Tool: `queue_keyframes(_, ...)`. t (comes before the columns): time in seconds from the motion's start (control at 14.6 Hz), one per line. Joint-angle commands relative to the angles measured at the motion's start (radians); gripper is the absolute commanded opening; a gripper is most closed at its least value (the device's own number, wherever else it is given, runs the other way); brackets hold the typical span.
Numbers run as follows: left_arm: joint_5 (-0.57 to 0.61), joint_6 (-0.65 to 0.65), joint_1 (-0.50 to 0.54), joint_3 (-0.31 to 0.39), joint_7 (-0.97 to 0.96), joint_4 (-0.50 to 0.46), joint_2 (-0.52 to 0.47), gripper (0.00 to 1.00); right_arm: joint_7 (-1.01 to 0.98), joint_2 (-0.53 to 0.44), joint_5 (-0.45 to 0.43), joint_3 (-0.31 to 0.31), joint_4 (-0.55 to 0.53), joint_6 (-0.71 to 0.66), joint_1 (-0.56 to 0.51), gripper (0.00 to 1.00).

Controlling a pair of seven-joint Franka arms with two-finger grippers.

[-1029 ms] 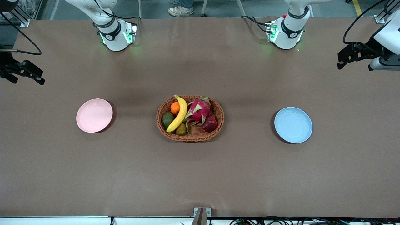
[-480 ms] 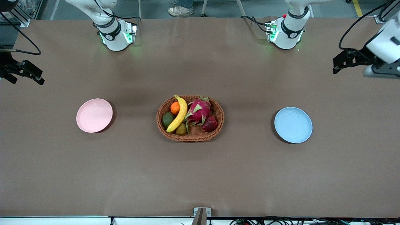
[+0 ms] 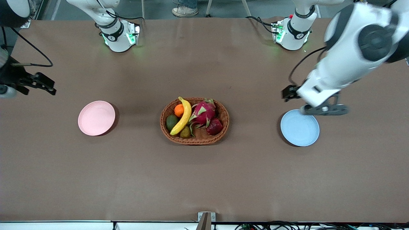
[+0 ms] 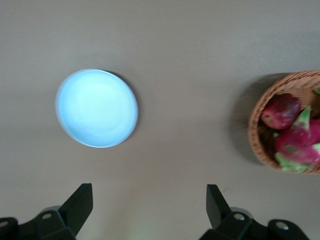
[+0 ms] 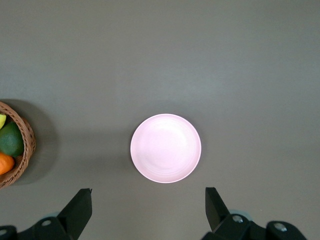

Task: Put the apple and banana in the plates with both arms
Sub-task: 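Reach the left gripper to the red apple while the right gripper reaches the banana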

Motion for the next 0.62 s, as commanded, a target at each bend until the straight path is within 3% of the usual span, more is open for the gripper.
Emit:
queue_keyframes(0.0,-0.012,0.092,-0.063,0.003,-0.166,0.042,0.122,1.00,-0.001,0.108,-0.002,0.001,0.059,-0.002,0.066,1.00)
queue_keyframes(0.27,-0.012,0.302,-0.154,0.003,-0.391,0.042,0.243,1.00,0.048,0.222,0.018,0.001,0.056,0.030,0.175,1.00)
queue_keyframes(0.55,-0.014,0.515,-0.241,0.003,-0.646,0.043,0.358,1.00,0.219,0.352,0.057,0.001,0.056,0.168,0.356,1.00)
